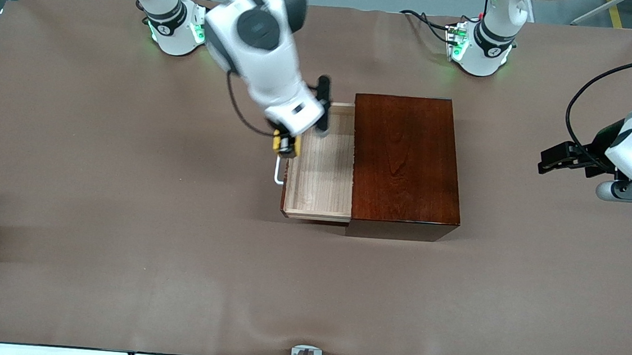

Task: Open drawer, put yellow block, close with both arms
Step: 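Lower the yellow cube into the open drawer and open the right gripper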

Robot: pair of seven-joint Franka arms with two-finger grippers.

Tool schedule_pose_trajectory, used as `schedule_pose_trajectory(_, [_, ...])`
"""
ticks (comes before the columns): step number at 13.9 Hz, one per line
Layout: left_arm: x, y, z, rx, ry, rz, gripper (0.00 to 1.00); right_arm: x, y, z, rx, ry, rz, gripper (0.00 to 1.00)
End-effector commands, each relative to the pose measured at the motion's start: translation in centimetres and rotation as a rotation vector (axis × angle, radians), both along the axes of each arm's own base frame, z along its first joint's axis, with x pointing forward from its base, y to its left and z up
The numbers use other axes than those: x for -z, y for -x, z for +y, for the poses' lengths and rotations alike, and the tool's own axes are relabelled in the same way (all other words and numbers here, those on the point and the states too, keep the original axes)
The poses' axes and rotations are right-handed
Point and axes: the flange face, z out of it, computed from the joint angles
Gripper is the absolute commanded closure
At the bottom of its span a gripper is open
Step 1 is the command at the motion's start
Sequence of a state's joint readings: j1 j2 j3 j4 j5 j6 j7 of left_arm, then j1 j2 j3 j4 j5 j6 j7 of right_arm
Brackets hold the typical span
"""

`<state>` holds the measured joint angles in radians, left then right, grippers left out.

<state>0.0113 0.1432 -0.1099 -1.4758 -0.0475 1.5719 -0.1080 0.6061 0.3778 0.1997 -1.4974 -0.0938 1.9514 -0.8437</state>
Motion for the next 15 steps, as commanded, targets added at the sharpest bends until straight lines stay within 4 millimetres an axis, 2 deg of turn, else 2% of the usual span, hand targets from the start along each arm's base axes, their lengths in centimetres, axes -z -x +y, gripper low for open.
schedule_pose_trajectory(1, [-0.4, 0.5, 0.1, 0.02, -0.014, -0.016, 0.0, 0.6, 0.2, 2.2, -0.06, 0.044, -0.037, 1.0])
schedule_pose_trajectory(6, [-0.4, 0.4, -0.2, 0.025, -0.013, -0.016, 0.0, 5.6, -1.4, 4.8, -0.043, 0.049, 0.005, 1.0])
schedule_pose_trajectory(15, [-0.4, 0.4, -0.2, 0.023, -0.011, -0.018, 0.0, 11.8, -2.9, 5.7, -0.042, 0.06, 0.039, 1.0])
